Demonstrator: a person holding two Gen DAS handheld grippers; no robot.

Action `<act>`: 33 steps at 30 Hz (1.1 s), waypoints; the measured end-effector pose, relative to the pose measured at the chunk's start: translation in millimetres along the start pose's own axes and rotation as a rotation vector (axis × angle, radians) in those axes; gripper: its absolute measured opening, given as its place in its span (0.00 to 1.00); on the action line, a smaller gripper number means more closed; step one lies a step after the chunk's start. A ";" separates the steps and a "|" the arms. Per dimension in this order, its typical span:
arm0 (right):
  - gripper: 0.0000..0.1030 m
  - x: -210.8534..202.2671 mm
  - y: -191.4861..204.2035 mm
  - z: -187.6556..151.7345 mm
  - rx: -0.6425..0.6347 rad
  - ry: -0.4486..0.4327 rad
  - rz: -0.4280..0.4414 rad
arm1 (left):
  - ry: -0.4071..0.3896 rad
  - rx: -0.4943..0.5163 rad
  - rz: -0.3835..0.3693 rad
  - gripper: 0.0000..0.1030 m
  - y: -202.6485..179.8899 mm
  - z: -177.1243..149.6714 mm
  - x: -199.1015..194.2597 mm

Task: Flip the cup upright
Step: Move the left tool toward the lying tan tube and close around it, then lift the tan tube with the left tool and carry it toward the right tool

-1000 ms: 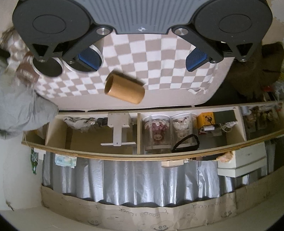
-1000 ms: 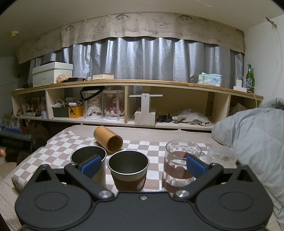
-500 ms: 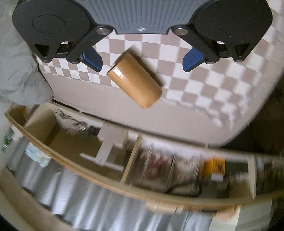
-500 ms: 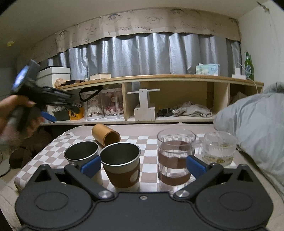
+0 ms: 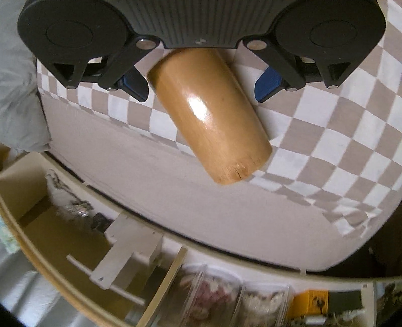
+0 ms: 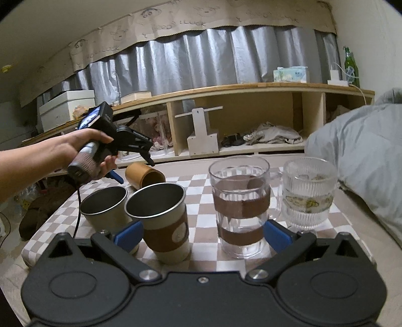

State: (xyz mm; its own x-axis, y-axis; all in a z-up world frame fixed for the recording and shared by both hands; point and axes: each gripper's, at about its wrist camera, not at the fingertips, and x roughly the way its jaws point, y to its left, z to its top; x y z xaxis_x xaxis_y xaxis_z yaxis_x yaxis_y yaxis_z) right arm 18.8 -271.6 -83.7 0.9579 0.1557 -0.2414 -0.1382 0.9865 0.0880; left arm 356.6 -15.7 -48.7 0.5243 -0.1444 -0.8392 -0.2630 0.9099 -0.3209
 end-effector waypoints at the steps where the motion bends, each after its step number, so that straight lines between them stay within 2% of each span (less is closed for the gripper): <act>1: 1.00 1.1 -1.8 -0.6 0.006 0.003 -0.001 | 0.017 -0.005 0.005 0.90 -1.3 2.9 6.6; 6: 1.00 7.2 -8.3 -2.7 0.024 0.022 -0.012 | 0.044 -0.015 -0.009 0.89 -4.4 6.4 20.6; 10: 1.00 11.3 -12.2 -4.0 0.036 0.036 -0.021 | 0.029 0.031 -0.026 0.85 -4.2 3.1 17.3; 15: 1.00 13.1 -15.5 -4.4 0.050 0.044 -0.031 | 0.028 0.025 -0.078 0.80 11.8 -2.6 9.0; 22: 1.00 12.6 -13.4 -4.6 0.037 0.045 -0.053 | 0.032 0.111 -0.076 0.74 38.0 -16.5 -11.6; 33: 1.00 10.0 -7.2 -3.9 0.016 0.042 -0.089 | 0.045 0.262 -0.037 0.71 92.8 -53.4 -50.3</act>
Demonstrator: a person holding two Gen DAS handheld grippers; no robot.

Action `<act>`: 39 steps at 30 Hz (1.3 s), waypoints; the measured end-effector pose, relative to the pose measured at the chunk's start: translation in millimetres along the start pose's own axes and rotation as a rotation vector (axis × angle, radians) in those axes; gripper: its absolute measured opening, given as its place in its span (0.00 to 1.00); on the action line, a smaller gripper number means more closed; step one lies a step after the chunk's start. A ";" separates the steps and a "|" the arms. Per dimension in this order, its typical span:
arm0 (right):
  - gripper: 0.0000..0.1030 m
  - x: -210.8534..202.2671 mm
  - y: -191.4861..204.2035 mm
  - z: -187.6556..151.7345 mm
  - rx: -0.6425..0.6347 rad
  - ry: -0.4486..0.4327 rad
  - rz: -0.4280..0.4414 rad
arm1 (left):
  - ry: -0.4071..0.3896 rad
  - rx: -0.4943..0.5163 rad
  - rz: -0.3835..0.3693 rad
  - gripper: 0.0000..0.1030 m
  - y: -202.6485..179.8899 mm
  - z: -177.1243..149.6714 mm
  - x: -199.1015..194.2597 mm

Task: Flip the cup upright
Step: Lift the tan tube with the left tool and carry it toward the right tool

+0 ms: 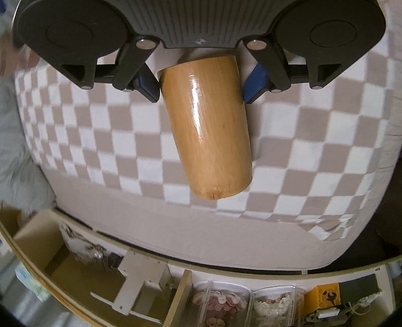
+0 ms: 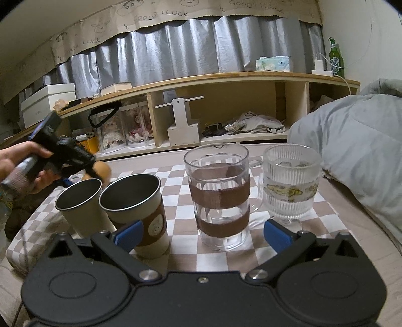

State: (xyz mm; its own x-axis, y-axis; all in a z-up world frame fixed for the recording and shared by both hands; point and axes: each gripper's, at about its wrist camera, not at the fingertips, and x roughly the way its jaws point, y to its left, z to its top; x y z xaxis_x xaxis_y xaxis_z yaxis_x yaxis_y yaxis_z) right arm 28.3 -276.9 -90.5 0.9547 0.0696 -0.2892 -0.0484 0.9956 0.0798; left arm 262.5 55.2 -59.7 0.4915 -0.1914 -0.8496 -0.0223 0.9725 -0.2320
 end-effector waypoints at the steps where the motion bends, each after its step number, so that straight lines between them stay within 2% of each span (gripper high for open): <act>1: 1.00 -0.1 0.2 -0.1 -0.001 0.001 -0.002 | 0.004 0.016 0.005 0.71 2.9 -5.6 -3.7; 7: 1.00 -1.1 3.5 -0.7 -0.014 0.000 -0.012 | 0.035 0.163 0.034 0.71 19.0 -45.6 -27.9; 14: 1.00 -5.9 9.6 -0.7 -0.034 -0.009 -0.019 | 0.079 0.533 0.120 0.72 10.7 -95.2 -47.8; 17: 1.00 -7.0 13.0 -1.0 -0.046 -0.010 -0.024 | 0.049 0.624 0.175 0.73 10.5 -105.5 -53.0; 23: 1.00 -14.5 25.2 6.0 -0.095 -0.051 -0.021 | -0.010 0.684 0.223 0.78 15.9 -111.8 -59.0; 26: 1.00 -19.0 36.3 24.6 -0.116 -0.090 0.023 | -0.061 0.663 0.226 0.81 19.0 -119.1 -60.8; 28: 0.99 -17.3 47.0 43.5 -0.115 -0.098 0.089 | -0.105 0.670 0.239 0.84 20.0 -127.4 -60.9; 32: 0.84 -1.1 86.6 87.1 -0.169 -0.122 0.260 | -0.168 0.648 0.239 0.84 23.3 -140.2 -59.8; 34: 0.73 16.5 111.0 106.1 -0.183 -0.090 0.327 | -0.198 0.631 0.238 0.85 28.7 -144.8 -60.8; 35: 0.69 29.1 123.9 114.9 -0.178 -0.051 0.366 | -0.214 0.624 0.239 0.85 31.2 -147.5 -61.3; 37: 0.50 62.6 149.7 129.4 -0.129 0.065 0.433 | -0.240 0.610 0.234 0.85 37.4 -152.6 -62.4; 39: 0.45 101.3 171.4 136.4 -0.066 0.201 0.452 | -0.257 0.591 0.222 0.85 44.6 -156.4 -63.2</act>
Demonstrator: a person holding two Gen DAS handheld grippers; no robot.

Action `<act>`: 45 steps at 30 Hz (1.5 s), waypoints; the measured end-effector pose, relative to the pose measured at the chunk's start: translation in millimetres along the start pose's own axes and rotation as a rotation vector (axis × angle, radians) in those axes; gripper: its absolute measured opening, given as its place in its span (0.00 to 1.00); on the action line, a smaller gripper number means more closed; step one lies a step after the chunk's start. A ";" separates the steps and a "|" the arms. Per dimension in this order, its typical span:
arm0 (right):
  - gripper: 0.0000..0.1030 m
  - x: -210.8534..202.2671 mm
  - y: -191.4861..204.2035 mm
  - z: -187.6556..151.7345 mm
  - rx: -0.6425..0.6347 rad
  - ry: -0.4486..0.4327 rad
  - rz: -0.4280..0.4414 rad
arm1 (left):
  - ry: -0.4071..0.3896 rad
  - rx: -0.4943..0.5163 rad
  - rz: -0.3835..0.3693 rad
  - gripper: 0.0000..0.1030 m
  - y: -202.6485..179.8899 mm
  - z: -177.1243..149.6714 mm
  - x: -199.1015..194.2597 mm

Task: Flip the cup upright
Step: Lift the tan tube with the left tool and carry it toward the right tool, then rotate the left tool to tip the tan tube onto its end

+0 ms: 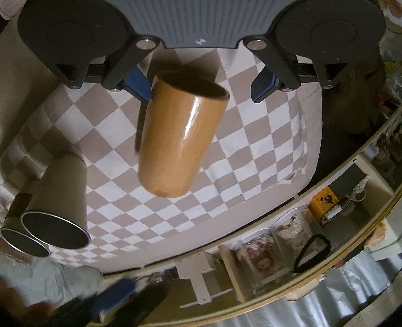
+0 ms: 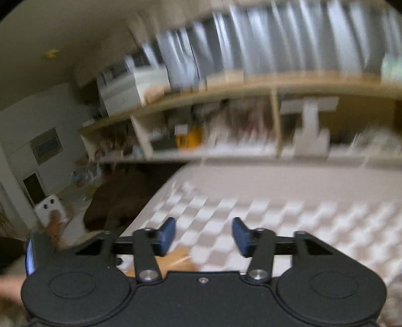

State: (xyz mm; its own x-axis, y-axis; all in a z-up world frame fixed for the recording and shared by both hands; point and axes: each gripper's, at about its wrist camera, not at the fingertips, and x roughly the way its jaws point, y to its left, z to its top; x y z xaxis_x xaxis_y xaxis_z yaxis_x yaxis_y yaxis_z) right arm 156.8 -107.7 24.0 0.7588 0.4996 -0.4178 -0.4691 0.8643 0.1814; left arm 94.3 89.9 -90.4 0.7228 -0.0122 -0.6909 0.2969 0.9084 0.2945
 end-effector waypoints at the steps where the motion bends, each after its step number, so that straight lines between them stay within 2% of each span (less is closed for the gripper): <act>1: 0.44 18.1 1.7 4.3 0.035 0.044 0.001 | -0.006 -0.010 -0.003 0.85 2.2 -3.5 -0.1; 5: 0.43 76.2 16.5 5.8 0.078 0.170 -0.031 | -0.029 -0.053 -0.028 0.85 10.9 -16.0 1.1; 10: 0.42 114.8 35.0 -9.8 0.013 0.288 -0.094 | -0.054 -0.114 -0.047 0.85 22.7 -29.2 4.0; 14: 0.37 122.1 50.7 -24.2 -0.061 0.363 -0.098 | -0.032 -0.150 -0.011 0.85 36.6 -41.9 14.3; 17: 0.38 111.7 57.9 -31.2 -0.099 0.371 -0.104 | -0.005 -0.228 0.007 0.85 52.6 -51.7 25.1; 20: 0.39 100.4 59.0 -35.9 -0.081 0.397 -0.088 | 0.005 -0.321 0.008 0.84 68.3 -56.9 35.3; 26: 0.39 87.2 68.4 -47.5 -0.061 0.413 -0.045 | 0.004 -0.439 -0.004 0.83 92.7 -51.0 52.1; 31: 0.38 79.3 75.7 -56.0 -0.013 0.422 0.043 | 0.011 -0.547 -0.073 0.82 116.6 -40.3 65.9; 35: 0.34 79.0 80.1 -59.8 0.015 0.390 0.089 | 0.039 -0.645 -0.119 0.82 130.2 -35.4 67.0; 40: 0.34 75.3 77.1 -61.9 0.027 0.351 0.111 | 0.079 -0.810 -0.245 0.82 143.0 -35.6 51.9; 43: 0.34 63.4 73.0 -65.3 -0.007 0.284 0.096 | 0.103 -0.909 -0.315 0.74 142.3 -33.2 48.2; 45: 0.34 54.9 72.0 -70.6 -0.049 0.236 0.072 | 0.116 -0.969 -0.360 0.72 139.0 -30.7 50.1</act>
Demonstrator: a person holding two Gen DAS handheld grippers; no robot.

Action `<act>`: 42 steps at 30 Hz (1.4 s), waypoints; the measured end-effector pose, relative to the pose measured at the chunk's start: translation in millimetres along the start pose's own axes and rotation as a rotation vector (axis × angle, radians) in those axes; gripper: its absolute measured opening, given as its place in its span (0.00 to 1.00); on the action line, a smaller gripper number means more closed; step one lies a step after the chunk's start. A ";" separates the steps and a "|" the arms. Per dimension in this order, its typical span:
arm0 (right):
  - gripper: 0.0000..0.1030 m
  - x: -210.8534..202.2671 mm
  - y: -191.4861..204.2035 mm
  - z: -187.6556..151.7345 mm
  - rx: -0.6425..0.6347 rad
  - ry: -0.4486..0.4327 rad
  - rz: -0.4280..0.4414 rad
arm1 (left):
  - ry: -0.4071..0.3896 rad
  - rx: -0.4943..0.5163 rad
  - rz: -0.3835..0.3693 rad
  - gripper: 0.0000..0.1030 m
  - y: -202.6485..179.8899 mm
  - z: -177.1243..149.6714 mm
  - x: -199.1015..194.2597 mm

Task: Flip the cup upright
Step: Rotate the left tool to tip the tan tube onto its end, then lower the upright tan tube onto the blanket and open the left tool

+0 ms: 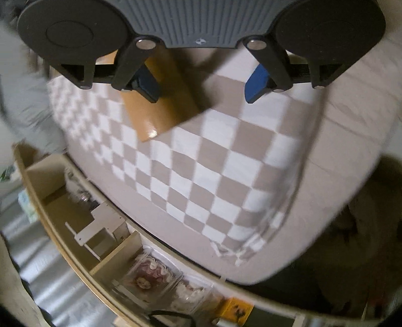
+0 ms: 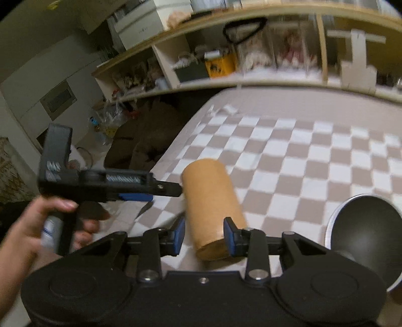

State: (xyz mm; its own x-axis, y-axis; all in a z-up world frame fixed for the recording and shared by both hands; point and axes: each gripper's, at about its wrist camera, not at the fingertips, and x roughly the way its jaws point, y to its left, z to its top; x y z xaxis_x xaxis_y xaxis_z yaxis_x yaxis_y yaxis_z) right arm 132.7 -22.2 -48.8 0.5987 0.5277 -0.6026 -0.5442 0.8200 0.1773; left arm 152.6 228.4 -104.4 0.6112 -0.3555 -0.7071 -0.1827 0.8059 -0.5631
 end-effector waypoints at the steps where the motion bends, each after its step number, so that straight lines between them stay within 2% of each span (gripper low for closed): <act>1: 0.34 -3.9 0.1 -4.6 -0.017 -0.017 -0.010 | 0.003 -0.021 -0.011 0.71 -2.5 -0.7 2.0; 8: 0.34 -36.3 1.3 -36.4 -0.094 -0.123 -0.022 | 0.003 -0.152 -0.073 0.71 -24.2 -2.2 20.9; 12: 0.34 -50.2 -0.9 -48.4 -0.106 -0.184 -0.026 | -0.014 -0.189 -0.049 0.72 -40.2 -0.7 30.4; 16: 0.34 -52.8 -4.3 -56.8 -0.116 -0.209 -0.030 | -0.016 -0.174 0.021 0.72 -53.5 2.9 36.7; 18: 0.34 -54.5 -6.9 -60.2 -0.118 -0.217 -0.024 | -0.003 -0.197 0.049 0.73 -53.3 4.5 41.5; 21: 0.34 -56.4 -11.9 -64.2 -0.113 -0.224 -0.015 | 0.013 -0.247 0.043 0.75 -48.8 6.2 47.4; 23: 0.34 -57.7 -14.1 -66.4 -0.110 -0.227 -0.014 | 0.012 -0.242 0.053 0.73 -52.3 6.3 49.6; 29: 0.34 -64.9 -21.7 -68.2 -0.100 -0.247 -0.014 | -0.031 -0.085 0.081 0.71 -79.3 1.4 43.6; 37: 0.34 -83.6 -29.4 -72.7 -0.115 -0.285 -0.058 | -0.173 0.356 0.123 0.70 -138.8 -34.1 5.2; 42: 0.34 -89.8 -35.9 -76.3 -0.103 -0.292 -0.084 | -0.207 0.566 0.178 0.70 -161.6 -64.7 1.0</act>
State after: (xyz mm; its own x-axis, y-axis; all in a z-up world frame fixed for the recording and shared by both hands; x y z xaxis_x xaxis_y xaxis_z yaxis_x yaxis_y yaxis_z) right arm 53.6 -115.9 -60.4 0.7795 0.5123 -0.3604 -0.5330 0.8447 0.0480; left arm 132.9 67.2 -41.8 0.7558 -0.1393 -0.6398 0.1056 0.9903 -0.0908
